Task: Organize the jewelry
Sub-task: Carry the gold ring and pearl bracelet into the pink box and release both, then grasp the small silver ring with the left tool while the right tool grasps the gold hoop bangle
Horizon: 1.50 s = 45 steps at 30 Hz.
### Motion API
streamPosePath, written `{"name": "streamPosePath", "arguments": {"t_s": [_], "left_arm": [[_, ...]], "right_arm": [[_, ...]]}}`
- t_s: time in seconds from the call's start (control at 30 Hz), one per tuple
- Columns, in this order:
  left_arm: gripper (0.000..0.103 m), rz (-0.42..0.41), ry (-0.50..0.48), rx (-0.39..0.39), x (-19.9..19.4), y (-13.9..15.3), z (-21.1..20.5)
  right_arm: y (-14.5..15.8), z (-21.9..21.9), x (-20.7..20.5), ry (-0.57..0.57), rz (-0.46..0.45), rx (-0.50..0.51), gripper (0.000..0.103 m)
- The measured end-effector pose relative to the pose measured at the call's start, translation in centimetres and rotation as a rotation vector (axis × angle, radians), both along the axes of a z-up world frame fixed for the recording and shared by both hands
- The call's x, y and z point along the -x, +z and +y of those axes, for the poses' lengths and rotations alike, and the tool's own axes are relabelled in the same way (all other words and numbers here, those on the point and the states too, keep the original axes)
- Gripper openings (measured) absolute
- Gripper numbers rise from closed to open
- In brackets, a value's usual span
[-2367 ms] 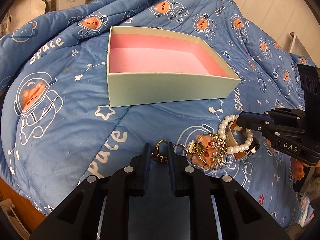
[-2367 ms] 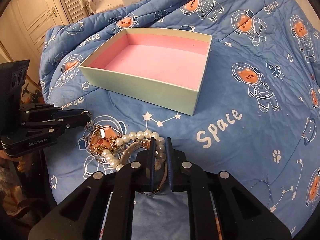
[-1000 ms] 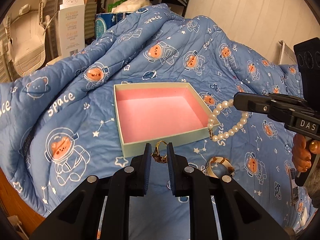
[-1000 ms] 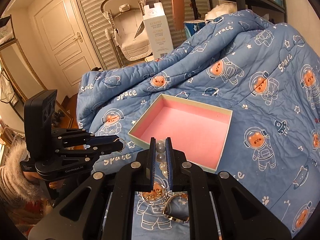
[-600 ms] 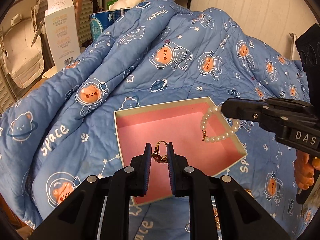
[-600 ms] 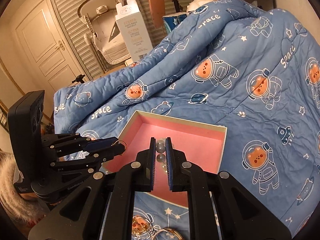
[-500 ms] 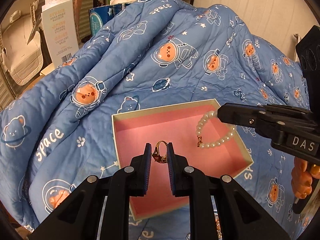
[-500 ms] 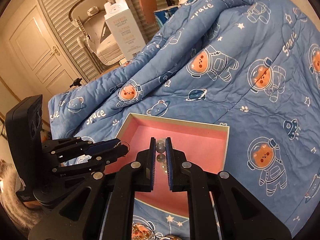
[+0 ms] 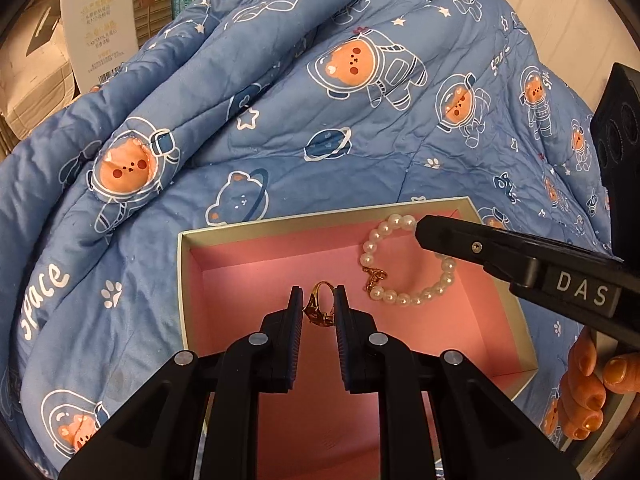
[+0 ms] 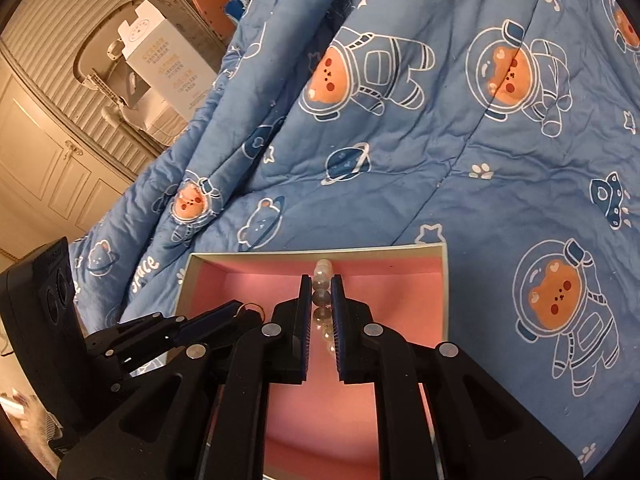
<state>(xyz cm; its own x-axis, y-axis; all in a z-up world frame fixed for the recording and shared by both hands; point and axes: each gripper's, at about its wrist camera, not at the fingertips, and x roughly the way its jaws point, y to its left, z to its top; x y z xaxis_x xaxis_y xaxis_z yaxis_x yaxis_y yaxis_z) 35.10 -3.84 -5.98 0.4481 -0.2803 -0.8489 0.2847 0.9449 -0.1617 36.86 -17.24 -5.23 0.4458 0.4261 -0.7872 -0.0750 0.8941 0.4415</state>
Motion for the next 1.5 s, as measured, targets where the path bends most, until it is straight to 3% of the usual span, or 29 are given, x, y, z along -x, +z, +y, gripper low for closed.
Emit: {"name": "streamPosePath", "arguments": {"t_s": [0.23, 0.5, 0.6, 0.63, 0.67, 0.73, 0.9, 1.03, 1.1, 1.33, 1.5], "left_arm": [[0.015, 0.002, -0.018, -0.049, -0.7, -0.9, -1.1], [0.017, -0.011, -0.031, -0.095, -0.7, -1.1, -1.5], [0.026, -0.023, -0.047, -0.093, -0.4, -0.8, -1.7], [0.033, -0.031, -0.051, -0.091, -0.2, -0.6, -1.8], [0.048, -0.043, -0.049, -0.095, -0.1, -0.4, -1.8], [0.058, -0.083, -0.037, -0.094, 0.4, 0.4, -1.6], [0.062, -0.116, -0.031, -0.053, 1.2, 1.9, -0.6], [0.087, -0.189, 0.024, -0.009, 2.8, 3.8, 1.3], [0.094, -0.233, 0.060, 0.023, 4.1, 4.6, 2.5], [0.096, -0.280, 0.083, 0.094, 9.2, 4.8, 5.3], [0.096, -0.298, 0.062, 0.043, 12.7, 3.6, 5.1]], "right_arm": [[-0.5, 1.2, 0.1, 0.039, -0.033, 0.141, 0.010], [-0.8, 1.6, 0.2, 0.050, -0.058, 0.212, 0.010], [-0.8, 1.3, 0.1, 0.033, -0.059, 0.205, 0.010], [-0.8, 1.2, 0.1, 0.031, -0.059, 0.204, 0.010], [-0.8, 1.2, 0.0, 0.030, -0.059, 0.203, 0.011], [-0.7, 1.1, 0.0, 0.029, -0.059, 0.200, 0.012], [0.2, 0.4, 0.3, -0.007, -0.077, 0.165, 0.049], [1.1, -0.1, 0.7, -0.014, -0.085, 0.128, 0.061], [1.7, -0.3, 1.4, -0.019, -0.100, 0.112, 0.075], [3.4, -0.2, 5.5, 0.027, -0.184, 0.155, 0.075], [3.6, -0.2, 9.2, 0.081, -0.209, 0.184, 0.075]]}}
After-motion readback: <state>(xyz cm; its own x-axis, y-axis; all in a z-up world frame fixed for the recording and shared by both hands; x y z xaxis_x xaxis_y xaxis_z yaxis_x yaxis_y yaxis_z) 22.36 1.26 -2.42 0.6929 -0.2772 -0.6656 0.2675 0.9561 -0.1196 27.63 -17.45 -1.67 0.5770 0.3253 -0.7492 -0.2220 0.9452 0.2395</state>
